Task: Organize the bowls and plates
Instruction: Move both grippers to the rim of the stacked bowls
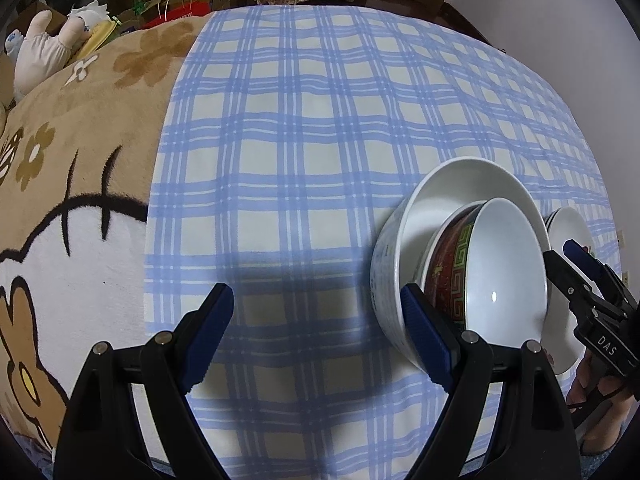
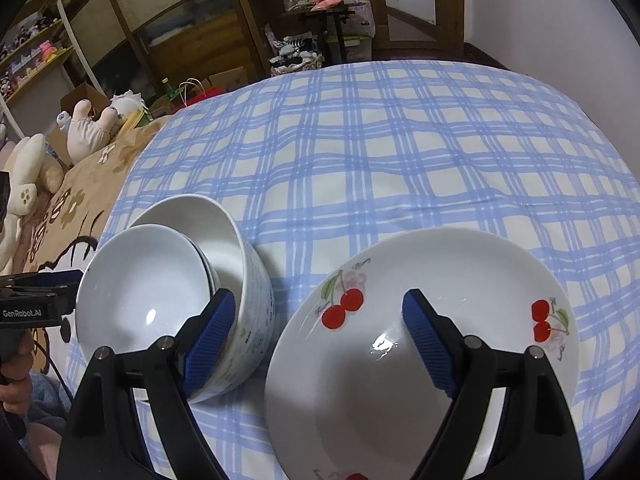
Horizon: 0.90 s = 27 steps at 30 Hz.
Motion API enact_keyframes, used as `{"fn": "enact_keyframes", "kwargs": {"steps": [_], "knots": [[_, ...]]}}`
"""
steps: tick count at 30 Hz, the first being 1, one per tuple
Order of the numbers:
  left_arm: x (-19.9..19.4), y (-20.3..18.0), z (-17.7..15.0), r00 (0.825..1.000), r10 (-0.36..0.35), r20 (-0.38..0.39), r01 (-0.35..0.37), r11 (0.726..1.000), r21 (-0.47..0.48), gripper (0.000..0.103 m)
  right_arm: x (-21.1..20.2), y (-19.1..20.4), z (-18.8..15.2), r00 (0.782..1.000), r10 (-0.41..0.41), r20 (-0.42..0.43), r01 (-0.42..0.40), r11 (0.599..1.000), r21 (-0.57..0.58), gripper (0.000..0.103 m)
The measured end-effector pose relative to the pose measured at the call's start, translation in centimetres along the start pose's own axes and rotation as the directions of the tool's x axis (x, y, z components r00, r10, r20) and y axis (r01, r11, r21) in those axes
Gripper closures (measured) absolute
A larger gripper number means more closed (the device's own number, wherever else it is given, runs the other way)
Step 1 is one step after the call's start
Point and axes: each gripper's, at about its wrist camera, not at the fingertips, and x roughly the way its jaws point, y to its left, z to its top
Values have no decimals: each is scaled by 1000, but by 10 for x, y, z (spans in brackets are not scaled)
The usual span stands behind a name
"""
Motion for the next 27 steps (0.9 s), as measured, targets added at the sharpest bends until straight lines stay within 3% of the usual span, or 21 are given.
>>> {"fn": "enact_keyframes", "kwargs": {"steps": [5,27], "knots": [[5,0,1,1000,3,-12,-3,1000,-5,19,3,3,0,1000,-9,-10,9,1000,-18,20],[11,0,4,1000,17,-25,-17,1000,-22,17,18,8,25,987,-55,-148,46,997,-62,23]]}}
